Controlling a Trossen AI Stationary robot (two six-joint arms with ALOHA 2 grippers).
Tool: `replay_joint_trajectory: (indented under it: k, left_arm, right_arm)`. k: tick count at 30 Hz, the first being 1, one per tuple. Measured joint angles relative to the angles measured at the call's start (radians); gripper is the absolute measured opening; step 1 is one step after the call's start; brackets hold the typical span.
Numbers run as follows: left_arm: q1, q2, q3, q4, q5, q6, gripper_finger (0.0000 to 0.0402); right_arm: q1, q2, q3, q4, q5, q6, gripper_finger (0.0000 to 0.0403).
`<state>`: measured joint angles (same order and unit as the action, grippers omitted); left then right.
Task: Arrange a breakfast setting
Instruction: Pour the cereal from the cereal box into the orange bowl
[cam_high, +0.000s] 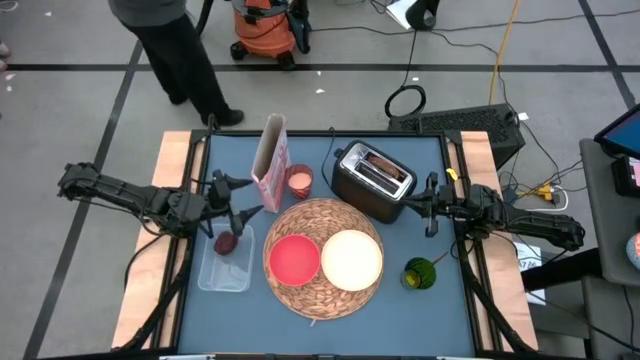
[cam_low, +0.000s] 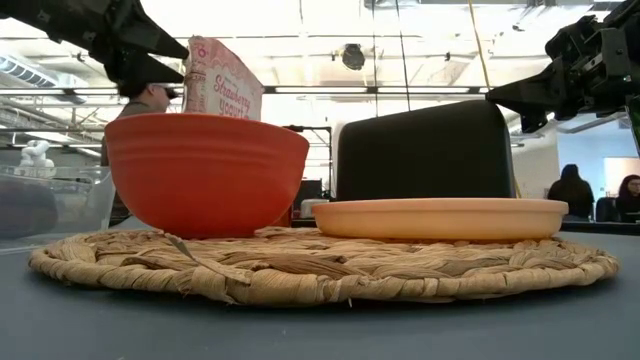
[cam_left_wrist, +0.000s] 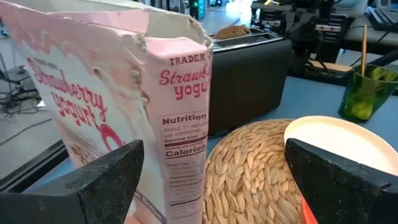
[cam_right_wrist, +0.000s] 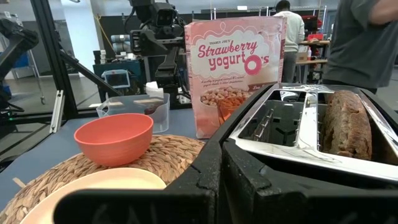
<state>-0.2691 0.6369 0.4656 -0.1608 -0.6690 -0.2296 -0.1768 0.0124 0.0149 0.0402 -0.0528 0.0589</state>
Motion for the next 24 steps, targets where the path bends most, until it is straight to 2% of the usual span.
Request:
replay_joint_trajectory:
  k: [8, 13, 24]
  left_arm:
    - [0.006, 0.091, 0.000, -0.002, -0.026, -0.046, 0.0395]
    - [0.033, 0.183, 0.000, -0.002, -0.095, -0.125, 0.0395]
    - [0.097, 0.386, -0.001, 0.077, -0.102, -0.163, 0.0395]
  right_arm:
    - [0.000, 0.000, 0.000, 0.000, 0.000, 0.000, 0.0013]
    - [0.000, 0.000, 0.000, 0.000, 0.000, 0.000, 0.0013]
    - [0.000, 0.000, 0.000, 0.000, 0.000, 0.000, 0.0013]
